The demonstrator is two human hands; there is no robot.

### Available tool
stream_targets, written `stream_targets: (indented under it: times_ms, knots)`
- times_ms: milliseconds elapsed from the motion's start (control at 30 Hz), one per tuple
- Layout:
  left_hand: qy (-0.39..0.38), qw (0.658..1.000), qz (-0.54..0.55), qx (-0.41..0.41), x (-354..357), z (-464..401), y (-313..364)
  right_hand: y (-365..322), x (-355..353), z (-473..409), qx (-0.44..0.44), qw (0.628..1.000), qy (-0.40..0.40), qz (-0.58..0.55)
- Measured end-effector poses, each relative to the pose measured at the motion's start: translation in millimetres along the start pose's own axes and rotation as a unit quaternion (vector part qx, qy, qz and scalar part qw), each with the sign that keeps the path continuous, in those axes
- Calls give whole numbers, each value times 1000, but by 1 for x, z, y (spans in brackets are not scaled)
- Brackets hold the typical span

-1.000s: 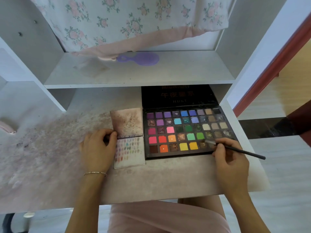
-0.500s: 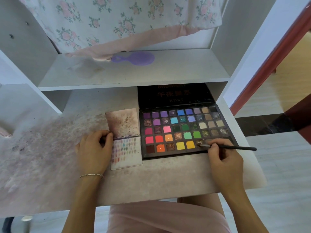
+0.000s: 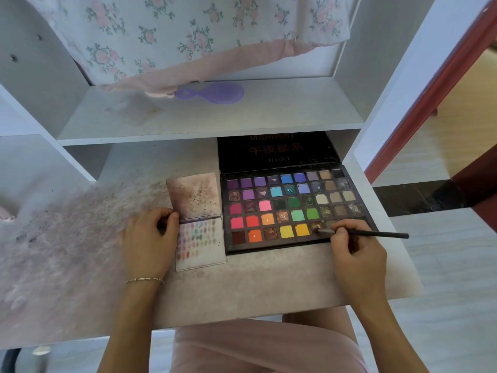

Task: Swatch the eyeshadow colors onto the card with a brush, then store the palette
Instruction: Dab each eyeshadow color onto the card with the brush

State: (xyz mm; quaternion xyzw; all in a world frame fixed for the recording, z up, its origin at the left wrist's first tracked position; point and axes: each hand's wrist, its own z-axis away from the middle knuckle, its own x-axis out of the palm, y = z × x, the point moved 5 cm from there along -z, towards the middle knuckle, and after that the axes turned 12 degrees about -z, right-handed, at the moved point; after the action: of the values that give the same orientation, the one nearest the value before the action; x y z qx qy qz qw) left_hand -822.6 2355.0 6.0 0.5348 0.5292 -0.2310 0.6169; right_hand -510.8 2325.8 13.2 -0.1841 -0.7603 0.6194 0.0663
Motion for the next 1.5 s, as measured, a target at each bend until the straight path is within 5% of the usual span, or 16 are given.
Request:
stream_targets:
  times_ms: [433,733,1500]
  knots:
    - [-12,1000,-3,1,-1,0,-1,-11,57,24,32,982,-138,-126]
    - [-1,1000,3,5,0,-1,-2,-19,109,44,35,970,-225,-89]
    - [24,1000,-13,7,3,-1,-3,-20,123,43,36,962,-263,-62]
